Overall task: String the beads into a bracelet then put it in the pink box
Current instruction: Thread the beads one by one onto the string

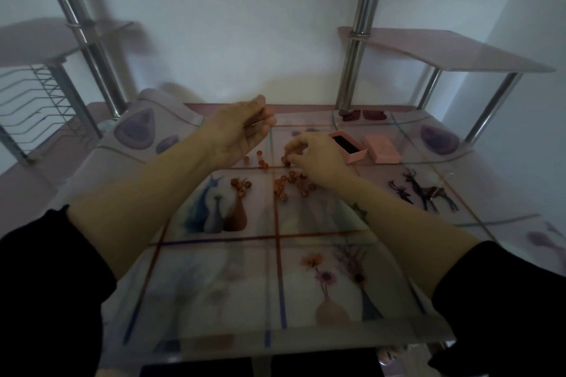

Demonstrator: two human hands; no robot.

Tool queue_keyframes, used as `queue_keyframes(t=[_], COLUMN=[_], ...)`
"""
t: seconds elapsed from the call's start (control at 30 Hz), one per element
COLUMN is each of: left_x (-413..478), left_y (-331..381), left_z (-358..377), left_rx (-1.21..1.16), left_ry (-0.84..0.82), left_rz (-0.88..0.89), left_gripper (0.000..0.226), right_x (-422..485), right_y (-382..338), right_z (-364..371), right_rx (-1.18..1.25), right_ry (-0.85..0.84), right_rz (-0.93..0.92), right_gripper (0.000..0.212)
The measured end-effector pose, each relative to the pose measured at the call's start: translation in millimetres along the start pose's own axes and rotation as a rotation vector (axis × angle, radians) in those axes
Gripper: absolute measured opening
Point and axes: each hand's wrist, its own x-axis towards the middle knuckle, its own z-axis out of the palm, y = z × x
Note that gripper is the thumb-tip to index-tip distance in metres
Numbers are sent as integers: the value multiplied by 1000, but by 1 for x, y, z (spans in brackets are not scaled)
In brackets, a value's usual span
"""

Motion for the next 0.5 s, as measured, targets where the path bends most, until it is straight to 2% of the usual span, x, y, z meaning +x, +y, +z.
queue_keyframes(t=[0.07,0.17,0.3,0.4,0.5], left_x=[-1,-2,-2,-2,-2], left_y=[-1,-3,-5,-6,-4], left_z=[2,4,6,6,2], left_rx=[30,64,129,176,254], left_ry=[-13,-49,-59,-24,35], left_rz=[-17,-46,-36,-8,45], left_gripper=[13,12,12,13,13], right_x=[0,0,2,3,3], right_y=[-4,-19,-36,-38,-32], right_z=[-4,-10,-17,-19,-19], right_rx=[48,334,700,736,667], right_ry=[-14,-53,-156,-221,-186], right_rz=[-5,35,161,179,133], right_gripper=[32,38,29,24,20])
